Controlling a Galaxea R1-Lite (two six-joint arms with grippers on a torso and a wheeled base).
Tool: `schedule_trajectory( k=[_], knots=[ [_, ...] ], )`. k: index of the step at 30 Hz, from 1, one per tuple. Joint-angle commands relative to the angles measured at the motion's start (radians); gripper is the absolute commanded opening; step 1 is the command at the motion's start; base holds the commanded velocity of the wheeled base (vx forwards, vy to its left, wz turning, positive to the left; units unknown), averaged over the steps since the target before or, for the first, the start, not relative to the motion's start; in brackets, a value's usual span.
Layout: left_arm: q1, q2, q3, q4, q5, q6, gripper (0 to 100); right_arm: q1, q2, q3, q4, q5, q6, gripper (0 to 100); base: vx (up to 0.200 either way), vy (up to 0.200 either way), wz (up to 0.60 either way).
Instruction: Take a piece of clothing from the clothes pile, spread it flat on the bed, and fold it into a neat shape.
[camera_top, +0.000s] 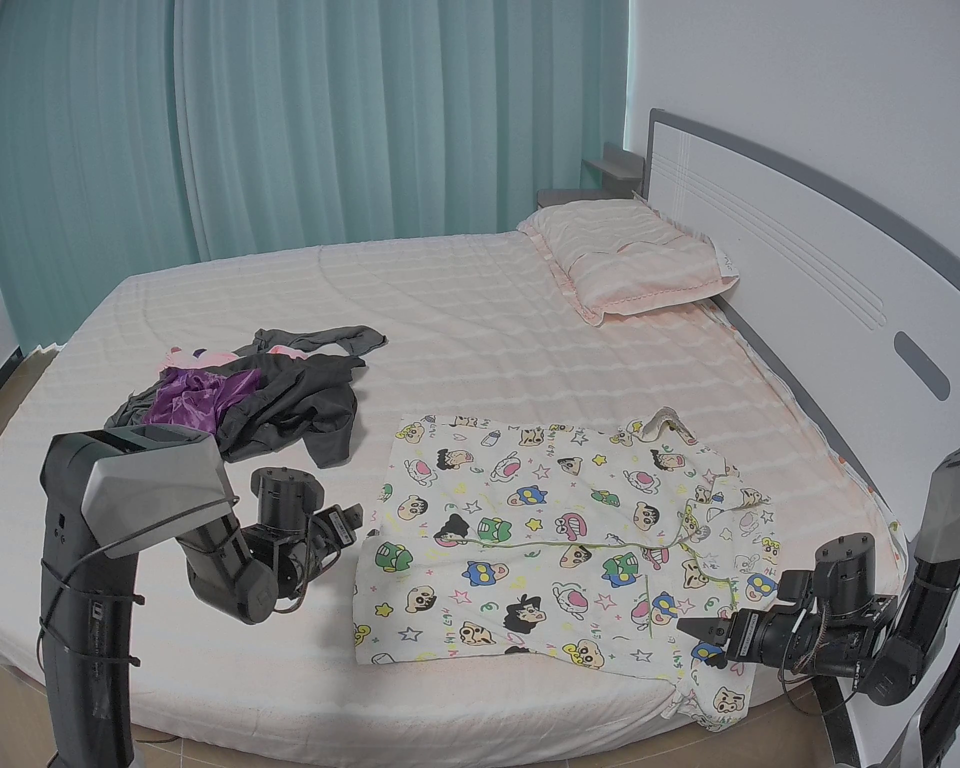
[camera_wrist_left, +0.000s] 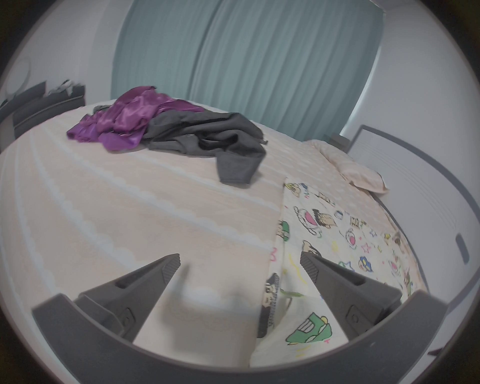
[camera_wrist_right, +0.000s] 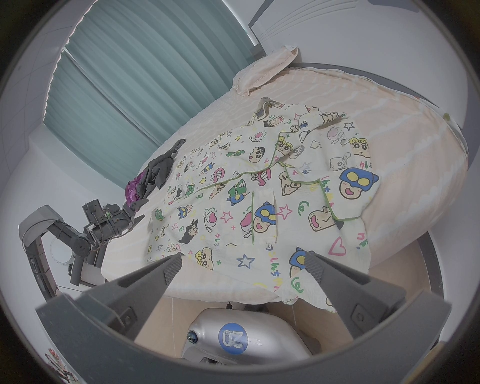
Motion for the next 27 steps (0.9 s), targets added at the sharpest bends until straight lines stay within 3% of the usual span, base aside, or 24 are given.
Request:
schedule_trajectory(
  k=[1, 2, 5, 7, 13, 27],
  knots=[
    [0.033, -0.116, 0.072, 0.044, -0.029, -0.105, 100, 0.001, 0.002, 0.016, -0.001, 0.001, 0.001, 100, 0.000, 0.000, 0.00],
    [0.021, -0.211, 0.167, 0.062, -0.127, -0.215, 100, 0.001, 0.007, 0.016, -0.001, 0.001, 0.001, 100, 0.000, 0.000, 0.00],
    [-0.031, -0.288, 0.293, 0.059, -0.241, -0.306, 100, 0.001, 0.012, 0.016, -0.001, 0.001, 0.002, 100, 0.000, 0.000, 0.00],
    [-0.079, -0.309, 0.359, 0.056, -0.275, -0.347, 100, 0.001, 0.013, 0.016, 0.001, 0.003, 0.006, 100, 0.000, 0.000, 0.00],
    [-0.192, -0.306, 0.442, 0.055, -0.287, -0.424, 100, -0.003, 0.038, 0.016, -0.001, 0.009, 0.045, 100, 0.000, 0.000, 0.00],
    [-0.222, -0.268, 0.468, 0.055, -0.244, -0.427, 100, 0.001, 0.044, 0.016, -0.004, 0.005, 0.042, 100, 0.000, 0.000, 0.00]
  ],
)
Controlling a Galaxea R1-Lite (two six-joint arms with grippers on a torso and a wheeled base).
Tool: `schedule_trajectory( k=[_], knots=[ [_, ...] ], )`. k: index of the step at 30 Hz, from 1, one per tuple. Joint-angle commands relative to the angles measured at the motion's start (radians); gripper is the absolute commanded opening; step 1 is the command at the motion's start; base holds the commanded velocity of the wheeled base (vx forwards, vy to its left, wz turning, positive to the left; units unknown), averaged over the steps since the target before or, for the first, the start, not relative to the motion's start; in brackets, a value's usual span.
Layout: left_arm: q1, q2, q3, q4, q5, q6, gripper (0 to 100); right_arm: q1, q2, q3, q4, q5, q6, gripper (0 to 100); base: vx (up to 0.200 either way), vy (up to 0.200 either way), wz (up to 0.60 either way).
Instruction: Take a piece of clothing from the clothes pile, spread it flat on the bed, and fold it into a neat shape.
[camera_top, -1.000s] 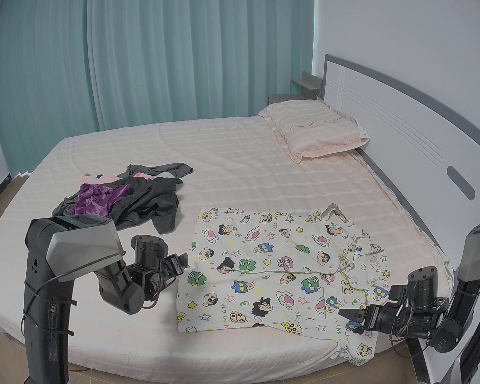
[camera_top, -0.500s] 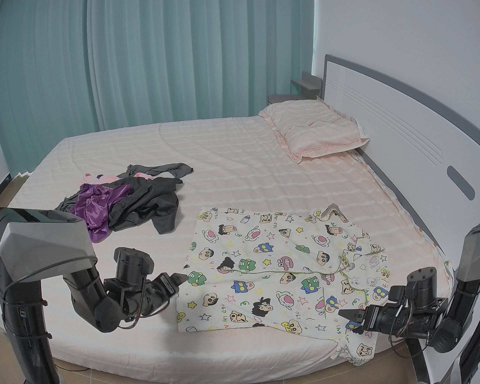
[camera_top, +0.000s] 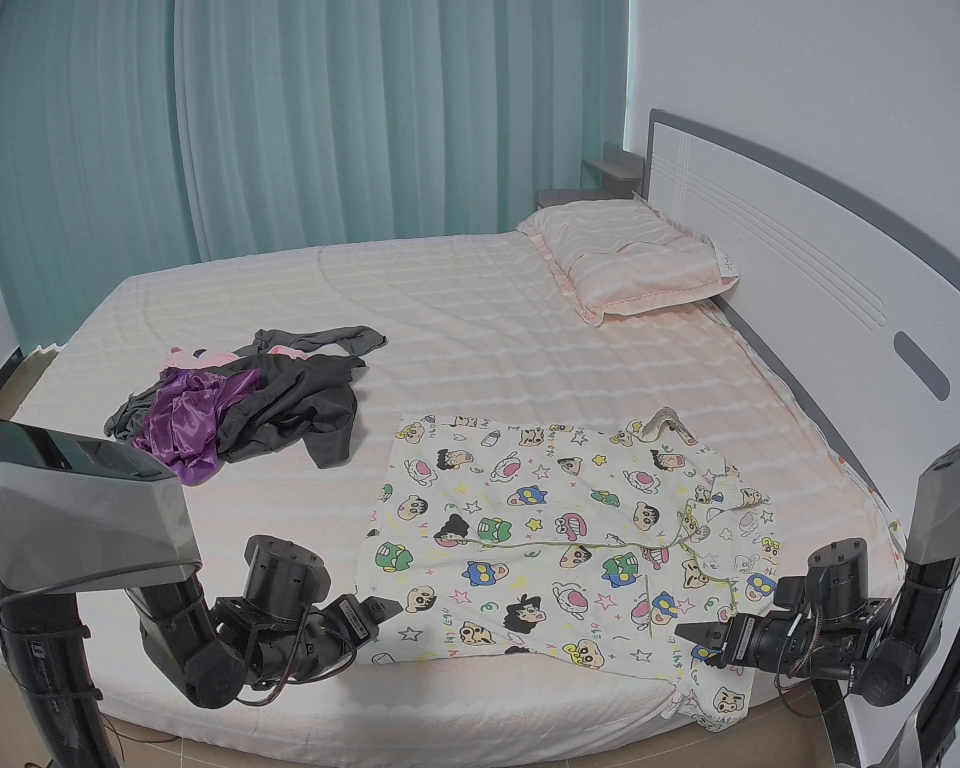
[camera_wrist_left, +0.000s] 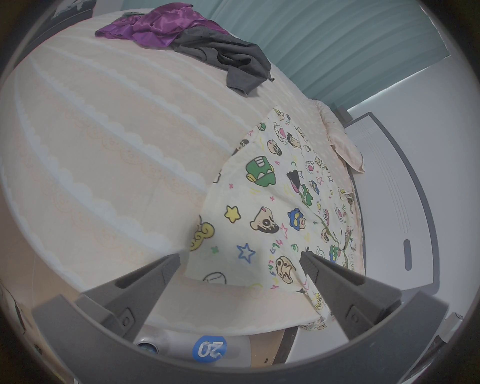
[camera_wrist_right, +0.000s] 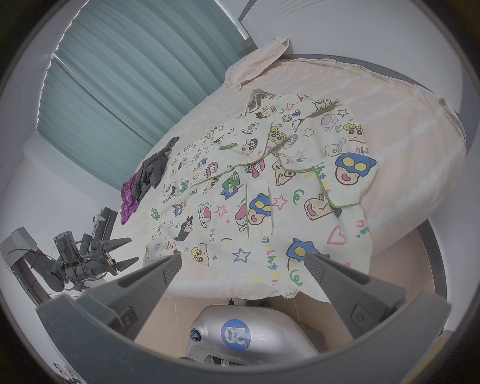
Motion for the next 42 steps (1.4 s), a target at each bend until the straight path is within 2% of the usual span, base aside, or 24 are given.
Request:
schedule_trajectory(
  k=[1, 11, 17, 23, 33, 40, 42],
  knots=[
    [-0.021, 0.004, 0.009, 0.000, 0.007, 0.002, 100, 0.001, 0.004, 0.018, -0.001, 0.000, -0.001, 100, 0.000, 0.000, 0.00],
    [-0.081, 0.083, -0.005, -0.003, 0.141, 0.042, 100, 0.001, 0.004, 0.018, -0.001, -0.002, -0.003, 100, 0.000, 0.000, 0.00],
    [-0.081, 0.084, -0.005, -0.003, 0.142, 0.037, 100, 0.004, 0.004, 0.018, -0.001, -0.002, -0.003, 100, 0.000, 0.000, 0.00],
    [-0.079, 0.078, 0.004, -0.003, 0.142, 0.032, 100, 0.007, 0.003, 0.016, -0.004, -0.002, -0.003, 100, -0.200, 0.000, 0.00],
    [-0.079, 0.096, -0.020, -0.034, 0.150, 0.034, 100, 0.007, -0.003, 0.016, -0.010, -0.003, -0.001, 100, 0.000, 0.000, 0.00],
    [-0.082, 0.156, -0.102, -0.037, 0.199, 0.043, 100, 0.005, -0.006, 0.016, -0.011, -0.003, -0.001, 100, 0.000, 0.000, 0.00],
    [-0.099, 0.179, -0.137, -0.029, 0.237, 0.069, 100, 0.007, -0.006, 0.016, -0.011, -0.003, -0.001, 100, 0.000, 0.000, 0.00]
  ],
)
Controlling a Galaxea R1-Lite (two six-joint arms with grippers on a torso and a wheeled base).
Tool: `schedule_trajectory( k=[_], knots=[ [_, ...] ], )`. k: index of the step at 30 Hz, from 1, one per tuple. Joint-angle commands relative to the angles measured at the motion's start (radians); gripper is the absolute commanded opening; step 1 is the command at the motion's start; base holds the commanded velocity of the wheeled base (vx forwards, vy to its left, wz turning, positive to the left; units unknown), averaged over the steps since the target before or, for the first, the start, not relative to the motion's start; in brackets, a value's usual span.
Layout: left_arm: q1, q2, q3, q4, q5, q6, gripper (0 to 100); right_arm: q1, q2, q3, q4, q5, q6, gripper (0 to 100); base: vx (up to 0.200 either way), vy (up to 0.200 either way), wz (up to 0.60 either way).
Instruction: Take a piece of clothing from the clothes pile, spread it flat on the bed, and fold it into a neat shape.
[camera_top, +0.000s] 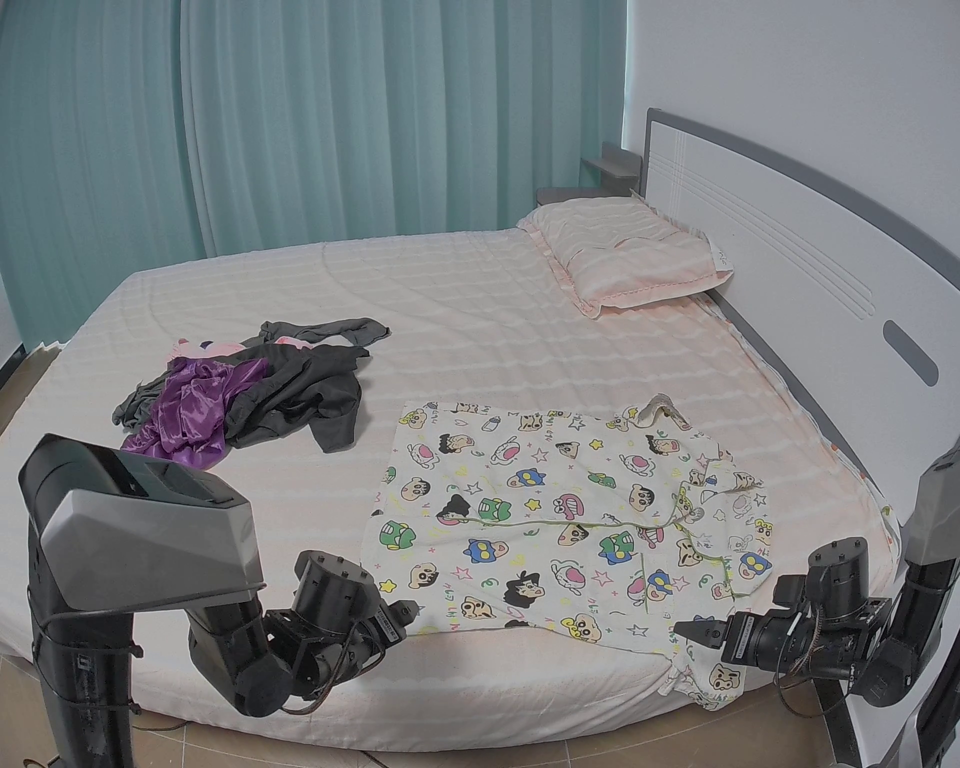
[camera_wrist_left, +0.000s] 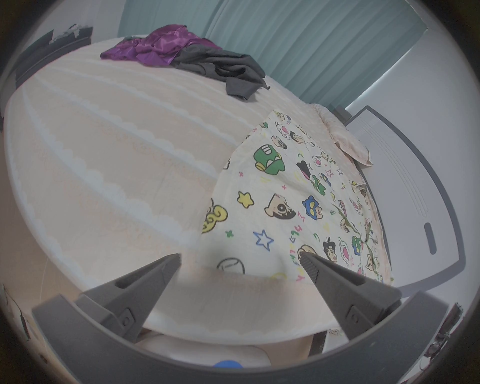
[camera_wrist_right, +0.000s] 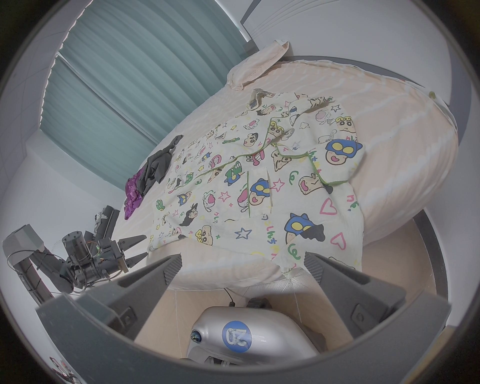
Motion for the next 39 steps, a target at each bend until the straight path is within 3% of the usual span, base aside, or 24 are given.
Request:
schedule_trajectory(
  k=[1, 14, 15, 20, 28, 33, 35, 38, 39],
  knots=[
    [-0.017, 0.055, -0.045, 0.015, 0.028, 0.031, 100, -0.001, -0.003, 0.016, 0.000, 0.001, 0.000, 100, 0.000, 0.000, 0.00],
    [-0.012, 0.058, -0.099, 0.069, 0.033, 0.040, 100, -0.010, -0.006, 0.016, -0.003, -0.001, 0.000, 100, 0.000, 0.000, 0.00],
    [-0.010, 0.060, -0.104, 0.069, 0.033, 0.038, 0, -0.011, -0.006, 0.016, -0.002, -0.002, 0.000, 100, 0.000, 0.000, 0.00],
    [-0.010, 0.063, -0.101, 0.069, 0.056, 0.032, 0, -0.017, 0.006, 0.018, -0.003, -0.007, 0.000, 100, 0.000, 0.000, 0.00],
    [-0.010, 0.043, -0.033, 0.046, 0.093, -0.045, 0, -0.182, 0.060, 0.004, -0.054, -0.029, -0.057, 100, 0.000, 0.000, 0.00],
    [-0.009, 0.012, 0.017, 0.004, 0.088, -0.042, 0, -0.221, 0.155, -0.004, -0.132, -0.032, -0.101, 100, 0.000, 0.000, 0.00],
    [-0.020, 0.000, 0.063, 0.000, 0.087, -0.037, 0, -0.225, 0.301, -0.004, -0.266, -0.036, -0.106, 100, 0.000, 0.000, 0.00],
    [-0.032, 0.000, 0.083, 0.000, 0.087, -0.022, 0, -0.232, 0.330, -0.022, -0.273, -0.036, -0.106, 100, 0.000, 0.000, 0.00],
    [-0.038, -0.022, 0.125, 0.000, 0.087, 0.021, 0, -0.258, 0.338, -0.068, -0.270, -0.036, -0.100, 100, 0.000, 0.000, 0.00]
  ],
)
